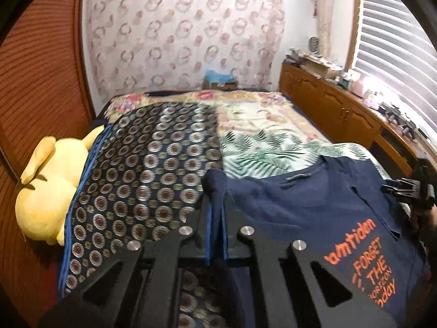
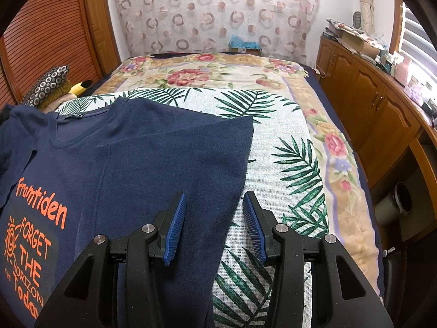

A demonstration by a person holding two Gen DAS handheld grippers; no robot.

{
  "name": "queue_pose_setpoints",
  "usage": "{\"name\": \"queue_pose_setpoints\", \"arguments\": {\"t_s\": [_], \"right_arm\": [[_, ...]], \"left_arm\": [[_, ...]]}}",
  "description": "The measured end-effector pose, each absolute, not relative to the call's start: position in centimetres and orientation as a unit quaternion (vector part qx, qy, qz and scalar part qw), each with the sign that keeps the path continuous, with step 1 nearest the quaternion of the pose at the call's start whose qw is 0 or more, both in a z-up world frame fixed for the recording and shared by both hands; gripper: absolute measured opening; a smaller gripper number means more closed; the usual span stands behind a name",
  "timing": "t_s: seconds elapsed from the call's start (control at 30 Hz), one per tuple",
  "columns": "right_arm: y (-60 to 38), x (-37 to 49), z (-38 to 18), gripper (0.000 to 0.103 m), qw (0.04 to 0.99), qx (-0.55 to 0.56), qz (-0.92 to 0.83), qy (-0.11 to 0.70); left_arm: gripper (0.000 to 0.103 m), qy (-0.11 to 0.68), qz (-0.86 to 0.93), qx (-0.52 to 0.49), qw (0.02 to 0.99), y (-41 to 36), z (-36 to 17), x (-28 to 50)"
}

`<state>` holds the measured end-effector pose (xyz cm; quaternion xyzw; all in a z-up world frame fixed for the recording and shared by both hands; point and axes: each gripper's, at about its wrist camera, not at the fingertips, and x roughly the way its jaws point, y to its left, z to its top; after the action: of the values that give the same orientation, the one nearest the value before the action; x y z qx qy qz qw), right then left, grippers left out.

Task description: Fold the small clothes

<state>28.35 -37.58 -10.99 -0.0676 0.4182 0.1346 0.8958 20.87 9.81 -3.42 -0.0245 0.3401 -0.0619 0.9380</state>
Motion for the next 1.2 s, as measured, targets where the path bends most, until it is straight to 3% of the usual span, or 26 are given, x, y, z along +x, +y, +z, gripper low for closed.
{"name": "queue_pose_setpoints", "arguments": {"t_s": [0.7, 0.9, 0.97, 1.03, 1.07, 1.2], "right_arm": [[-38.6, 34.5, -10.3, 0.045, 0.888, -0.018, 0.122, 0.444], [-36.9, 35.9, -10.2, 0.043, 0.886, -0.049, 0.115, 0.446], [-36.6, 36.2, -10.2, 0.037, 0.886, -0.055, 0.115, 0.446], [-36.3, 36.1, -10.1, 0.019, 0.884, -0.054, 0.125, 0.447], [-36.0, 35.8, -9.9, 0.006, 0.883, -0.057, 0.133, 0.446], [-35.2, 33.2, -8.0, 0.004, 0.898, -0.058, 0.153, 0.409]], "left_arm": [[0.003, 0.324, -0.103, -0.006, 0.940, 6.2, -3.8, 16.4], [0.003, 0.328, -0.096, -0.003, 0.940, 6.5, -4.6, 16.1], [0.003, 0.330, -0.096, -0.005, 0.939, 6.6, -4.7, 16.1], [0.003, 0.331, -0.100, -0.004, 0.938, 6.5, -4.7, 16.0], [0.002, 0.329, -0.104, -0.005, 0.939, 6.4, -4.6, 15.7], [0.002, 0.312, -0.117, -0.012, 0.943, 5.8, -3.5, 13.8]]}}
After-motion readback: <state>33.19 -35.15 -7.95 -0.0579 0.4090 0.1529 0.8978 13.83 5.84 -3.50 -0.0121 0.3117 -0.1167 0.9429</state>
